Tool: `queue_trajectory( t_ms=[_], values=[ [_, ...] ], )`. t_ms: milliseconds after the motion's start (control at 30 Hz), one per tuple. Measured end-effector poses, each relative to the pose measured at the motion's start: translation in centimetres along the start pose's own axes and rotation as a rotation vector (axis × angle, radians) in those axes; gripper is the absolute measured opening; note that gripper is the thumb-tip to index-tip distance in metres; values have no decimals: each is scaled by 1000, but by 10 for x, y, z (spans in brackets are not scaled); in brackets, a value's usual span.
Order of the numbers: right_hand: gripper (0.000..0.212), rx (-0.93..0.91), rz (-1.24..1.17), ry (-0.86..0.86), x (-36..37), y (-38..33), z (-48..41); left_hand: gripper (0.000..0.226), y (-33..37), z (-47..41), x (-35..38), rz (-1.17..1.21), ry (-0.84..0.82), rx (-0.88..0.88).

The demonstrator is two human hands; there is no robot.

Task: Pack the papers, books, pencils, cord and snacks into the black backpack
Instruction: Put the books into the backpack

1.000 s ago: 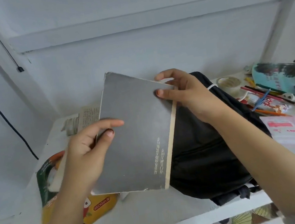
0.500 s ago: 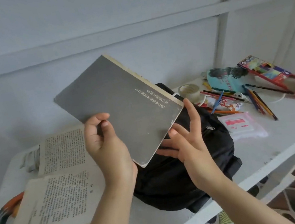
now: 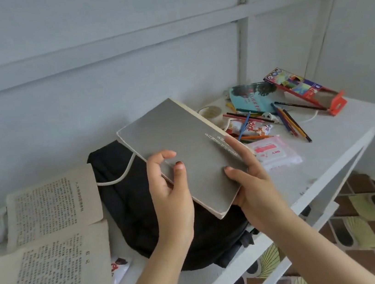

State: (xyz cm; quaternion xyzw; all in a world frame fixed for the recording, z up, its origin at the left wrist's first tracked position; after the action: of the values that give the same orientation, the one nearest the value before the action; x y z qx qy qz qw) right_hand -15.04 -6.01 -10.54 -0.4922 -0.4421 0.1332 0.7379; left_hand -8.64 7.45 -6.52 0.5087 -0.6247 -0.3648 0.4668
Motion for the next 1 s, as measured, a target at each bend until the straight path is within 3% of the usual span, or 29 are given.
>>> queue_trajectory(
  t_ms=[67,167,233,300,367,433,500,533,600,667,800,867,1000],
  values=[
    [56,19,-62,48,-11,-6,-1,39,-2,5,10,44,-157,-21],
    [57,38,-128,121,-31,-14,-5,73,-4,23,22,27,-452,32],
    [55,45,-187,170,-45,-18,-6,92,-9,38,24,-237,-614,221],
    [55,30,-256,210,-56,-25,-6,101,-15,46,20,-585,-686,554],
    [54,3,-308,241,-66,-34,-4,93,-16,46,14,-771,-597,889],
    [53,-21,-324,263,-74,-41,-1,65,-5,44,5,-808,-375,1186],
    [52,-33,-316,277,-79,-43,2,38,2,38,1,-831,-259,1390],
    [52,-37,-310,278,-81,-44,4,36,0,32,4,-856,-299,1433],
    [54,-52,-297,276,-84,-43,6,35,-12,18,14,-949,-479,1384],
    [54,-59,-284,280,-88,-40,7,33,-29,4,18,-1103,-589,1215],
    [53,-40,-264,289,-96,-31,7,68,-52,-1,18,-1372,-689,1007],
    [53,-35,-253,300,-100,-27,5,59,-42,-9,20,-1312,-670,921],
    [53,-30,-244,328,-108,-26,6,38,-25,-92,4,-1161,-477,430]
  ],
)
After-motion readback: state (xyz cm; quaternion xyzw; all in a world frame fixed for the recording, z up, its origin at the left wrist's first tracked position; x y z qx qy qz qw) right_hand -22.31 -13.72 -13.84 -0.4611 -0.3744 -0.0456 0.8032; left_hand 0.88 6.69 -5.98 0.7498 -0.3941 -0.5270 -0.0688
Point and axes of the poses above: each hand's wrist, its own z-axis away from the middle knuckle, its own x-axis out of the palm, y = z × x, the point moved 8 cm from there along -z, towards the middle knuckle, and after that the axes turned 11 degrees about y, right-handed, at the moved point
